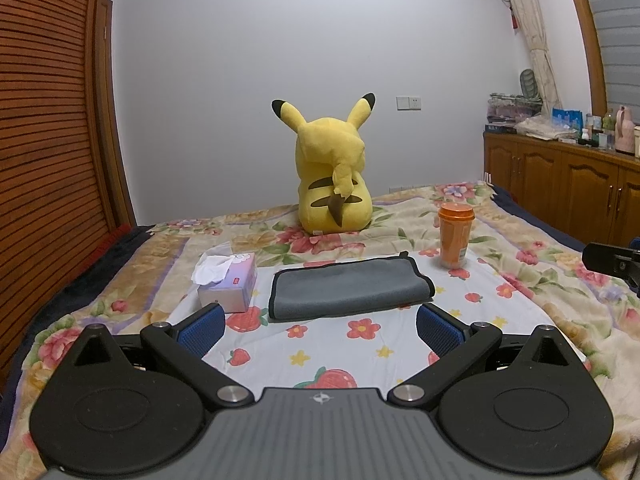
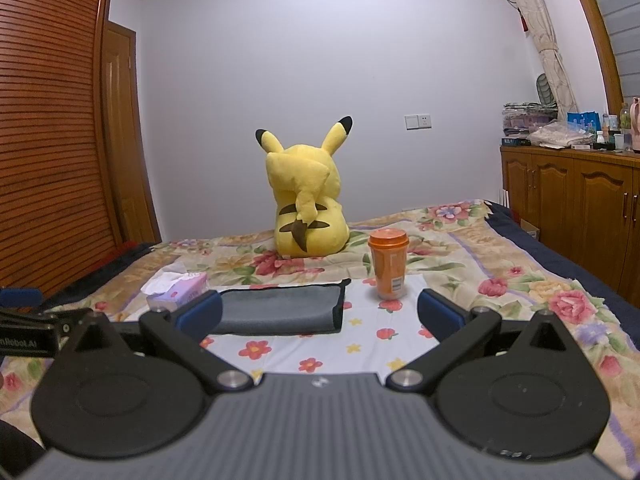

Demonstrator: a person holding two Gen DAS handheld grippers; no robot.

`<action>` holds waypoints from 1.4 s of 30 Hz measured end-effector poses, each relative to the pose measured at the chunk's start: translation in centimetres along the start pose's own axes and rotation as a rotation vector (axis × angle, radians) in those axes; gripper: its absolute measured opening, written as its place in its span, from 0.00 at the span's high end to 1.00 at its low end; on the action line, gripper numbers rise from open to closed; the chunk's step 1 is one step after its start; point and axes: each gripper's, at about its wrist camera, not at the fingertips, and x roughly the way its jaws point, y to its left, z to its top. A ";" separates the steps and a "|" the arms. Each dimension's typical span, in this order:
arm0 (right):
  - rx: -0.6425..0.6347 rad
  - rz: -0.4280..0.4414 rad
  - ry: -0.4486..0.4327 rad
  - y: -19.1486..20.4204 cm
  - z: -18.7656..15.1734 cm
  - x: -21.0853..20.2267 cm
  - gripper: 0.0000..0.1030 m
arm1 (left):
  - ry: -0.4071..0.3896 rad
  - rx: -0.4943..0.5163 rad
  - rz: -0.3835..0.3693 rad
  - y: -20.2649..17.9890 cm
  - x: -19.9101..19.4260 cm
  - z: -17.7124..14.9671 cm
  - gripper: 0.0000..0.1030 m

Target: Fold towel

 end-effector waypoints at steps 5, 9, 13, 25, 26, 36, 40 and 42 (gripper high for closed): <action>0.001 -0.001 0.000 0.1 0.0 0.0 0.00 | 0.001 0.000 0.001 0.0 0.1 -0.1 0.00; 0.000 -0.001 0.001 0.0 -0.1 0.0 0.00 | 0.002 0.000 0.001 0.1 0.1 -0.2 0.00; 0.001 -0.001 0.001 0.0 -0.1 0.0 0.00 | 0.002 0.001 0.001 0.1 0.1 -0.2 0.00; -0.001 -0.001 0.004 0.0 -0.1 0.0 0.00 | 0.003 0.004 0.002 0.3 0.2 -0.4 0.00; 0.000 -0.001 0.003 0.1 -0.1 0.0 0.00 | 0.003 0.004 0.002 0.3 0.2 -0.4 0.00; -0.001 -0.001 0.005 0.0 -0.3 0.1 0.00 | 0.004 0.007 0.003 0.3 0.2 -0.6 0.00; -0.001 -0.001 0.006 -0.1 -0.3 0.1 0.00 | 0.005 0.006 0.004 0.5 0.2 -0.7 0.00; -0.001 -0.001 0.006 0.0 -0.2 0.1 0.00 | 0.004 0.006 0.004 0.4 0.2 -0.6 0.00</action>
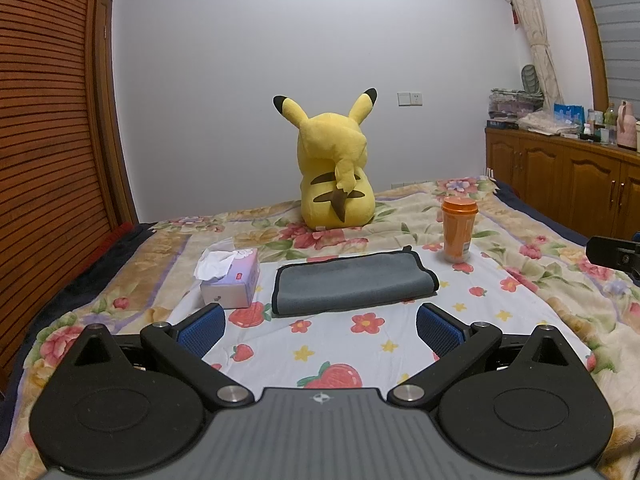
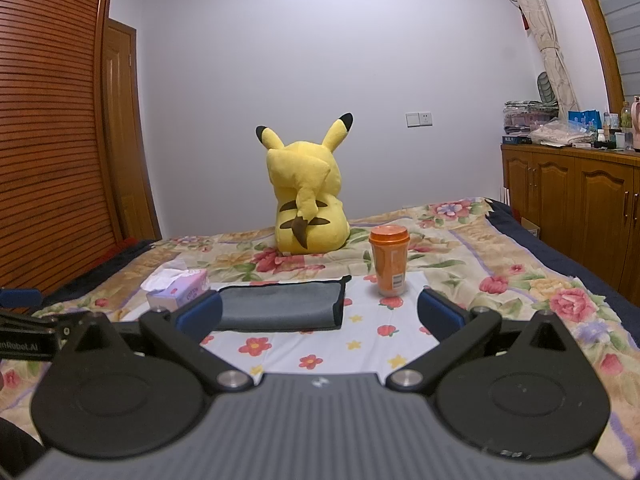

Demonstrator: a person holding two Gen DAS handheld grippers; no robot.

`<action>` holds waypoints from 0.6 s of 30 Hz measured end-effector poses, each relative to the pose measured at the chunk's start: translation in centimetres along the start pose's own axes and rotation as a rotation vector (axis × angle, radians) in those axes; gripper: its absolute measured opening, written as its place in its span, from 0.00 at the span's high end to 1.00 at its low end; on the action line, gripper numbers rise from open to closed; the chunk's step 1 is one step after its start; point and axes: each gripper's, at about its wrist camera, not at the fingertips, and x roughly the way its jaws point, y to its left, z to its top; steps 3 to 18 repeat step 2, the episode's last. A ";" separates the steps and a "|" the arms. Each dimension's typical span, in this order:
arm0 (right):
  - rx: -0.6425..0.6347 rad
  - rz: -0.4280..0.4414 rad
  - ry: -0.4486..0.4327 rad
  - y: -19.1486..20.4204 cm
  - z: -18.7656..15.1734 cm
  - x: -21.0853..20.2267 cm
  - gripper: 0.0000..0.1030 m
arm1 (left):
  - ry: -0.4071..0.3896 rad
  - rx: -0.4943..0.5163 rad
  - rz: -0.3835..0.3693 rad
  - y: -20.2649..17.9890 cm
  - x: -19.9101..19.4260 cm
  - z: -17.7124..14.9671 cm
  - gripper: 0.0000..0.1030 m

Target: Fold towel

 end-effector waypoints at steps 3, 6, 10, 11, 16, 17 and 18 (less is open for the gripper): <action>-0.001 0.000 0.000 0.0 0.0 0.0 0.00 | 0.001 0.001 -0.001 -0.1 0.0 0.1 0.00; -0.001 0.000 0.000 0.0 0.0 0.0 0.00 | 0.001 0.001 -0.001 -0.1 0.0 0.1 0.00; -0.001 0.000 0.000 0.0 0.0 0.0 0.00 | 0.001 0.001 -0.001 -0.1 0.0 0.1 0.00; -0.001 0.000 0.000 0.0 0.0 0.0 0.00 | 0.001 0.001 -0.001 -0.1 0.0 0.1 0.00; -0.001 0.000 0.000 0.0 0.0 0.0 0.00 | 0.001 0.001 -0.001 -0.1 0.0 0.1 0.00; -0.001 0.000 0.000 0.0 0.0 0.0 0.00 | 0.001 0.001 -0.001 -0.1 0.0 0.1 0.00; -0.001 0.000 0.000 0.0 0.0 0.0 0.00 | 0.001 0.001 -0.001 -0.1 0.0 0.1 0.00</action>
